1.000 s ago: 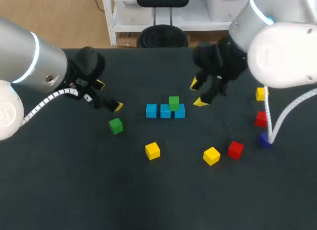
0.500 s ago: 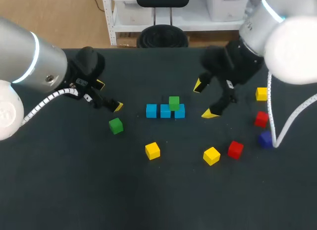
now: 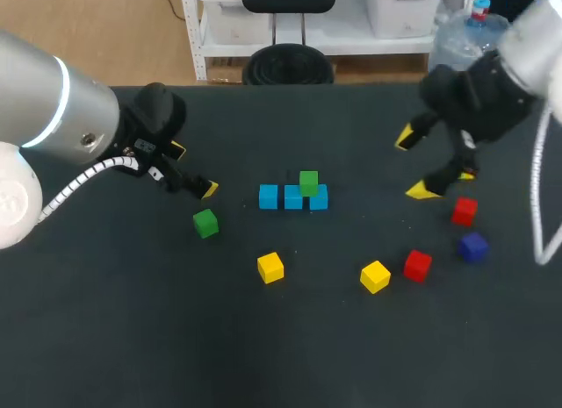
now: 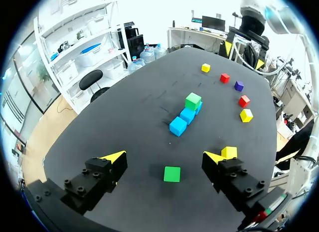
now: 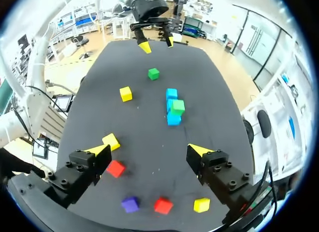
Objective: Place the blue cubes, place green cubes on the blue cubes, place the yellow cubes on the green cubes, then place the red cubes on the yellow cubes, and place purple cube on the red cubes.
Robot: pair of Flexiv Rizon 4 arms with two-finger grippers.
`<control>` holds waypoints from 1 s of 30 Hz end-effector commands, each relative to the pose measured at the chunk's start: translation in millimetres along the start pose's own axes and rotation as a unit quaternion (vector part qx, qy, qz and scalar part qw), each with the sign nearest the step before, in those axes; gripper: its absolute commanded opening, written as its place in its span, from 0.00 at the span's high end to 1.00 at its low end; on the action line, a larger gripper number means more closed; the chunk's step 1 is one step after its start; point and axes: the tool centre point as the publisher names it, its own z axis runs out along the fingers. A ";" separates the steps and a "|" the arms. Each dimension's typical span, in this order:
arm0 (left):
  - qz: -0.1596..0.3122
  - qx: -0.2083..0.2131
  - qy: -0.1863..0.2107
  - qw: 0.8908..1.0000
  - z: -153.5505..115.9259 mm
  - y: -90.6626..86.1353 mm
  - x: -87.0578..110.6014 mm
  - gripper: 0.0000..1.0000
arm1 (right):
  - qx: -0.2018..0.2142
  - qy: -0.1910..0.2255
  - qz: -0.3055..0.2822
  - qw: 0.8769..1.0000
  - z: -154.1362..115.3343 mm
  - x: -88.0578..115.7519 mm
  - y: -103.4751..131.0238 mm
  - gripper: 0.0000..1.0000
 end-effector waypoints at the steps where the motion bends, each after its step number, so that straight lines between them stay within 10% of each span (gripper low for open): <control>1: -0.001 -0.003 0.002 1.000 -0.3 -1.1 -0.5 0.00 | 0.044 -0.023 0.013 0.999 -19.8 22.0 19.2 0.00; 30: -0.001 -0.003 0.002 1.000 -0.3 -1.1 -0.5 0.00 | 0.063 -0.046 0.025 0.997 -40.2 45.8 22.9 0.00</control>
